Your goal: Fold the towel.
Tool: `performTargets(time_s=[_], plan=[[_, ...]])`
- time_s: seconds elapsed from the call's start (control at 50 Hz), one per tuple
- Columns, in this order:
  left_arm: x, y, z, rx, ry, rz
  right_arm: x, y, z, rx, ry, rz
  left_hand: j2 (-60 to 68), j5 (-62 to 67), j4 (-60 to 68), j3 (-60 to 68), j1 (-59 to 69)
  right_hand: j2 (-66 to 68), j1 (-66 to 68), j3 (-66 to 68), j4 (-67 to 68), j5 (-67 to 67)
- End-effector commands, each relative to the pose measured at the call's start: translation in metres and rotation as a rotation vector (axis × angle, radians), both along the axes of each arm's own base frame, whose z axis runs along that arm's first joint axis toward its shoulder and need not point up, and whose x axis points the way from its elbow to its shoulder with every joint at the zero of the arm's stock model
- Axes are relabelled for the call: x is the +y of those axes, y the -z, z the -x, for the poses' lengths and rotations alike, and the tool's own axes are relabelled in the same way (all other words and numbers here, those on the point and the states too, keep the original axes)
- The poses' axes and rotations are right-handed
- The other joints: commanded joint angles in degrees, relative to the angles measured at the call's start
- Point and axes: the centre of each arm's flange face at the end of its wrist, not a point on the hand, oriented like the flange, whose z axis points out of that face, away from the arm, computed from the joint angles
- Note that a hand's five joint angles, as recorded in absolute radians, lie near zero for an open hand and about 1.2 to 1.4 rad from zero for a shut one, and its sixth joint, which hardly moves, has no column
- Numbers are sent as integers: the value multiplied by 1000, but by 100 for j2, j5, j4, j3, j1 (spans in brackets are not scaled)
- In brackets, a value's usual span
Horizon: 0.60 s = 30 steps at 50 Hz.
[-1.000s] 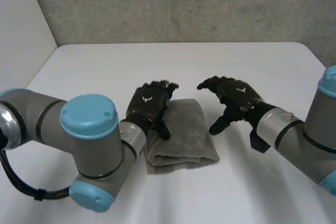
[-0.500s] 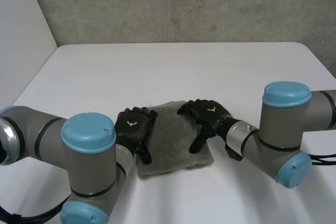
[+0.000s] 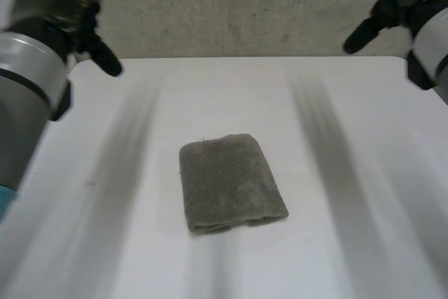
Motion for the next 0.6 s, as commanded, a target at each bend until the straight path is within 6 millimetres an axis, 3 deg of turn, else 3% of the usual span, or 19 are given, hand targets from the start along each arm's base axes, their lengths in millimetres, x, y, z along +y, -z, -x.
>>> performTargets(time_s=[0.02,0.6], plan=[[2,-13,-22,-23,-57,-48,-7,-2,15,18,74,-42,55,-159,41,51,-20,-453,-457,-247,-345,-361],[12,8,-14,-68,33,-117,2,8,12,37,45,-72,55,-159,41,51,-20,-453,-457,-247,-345,-361]])
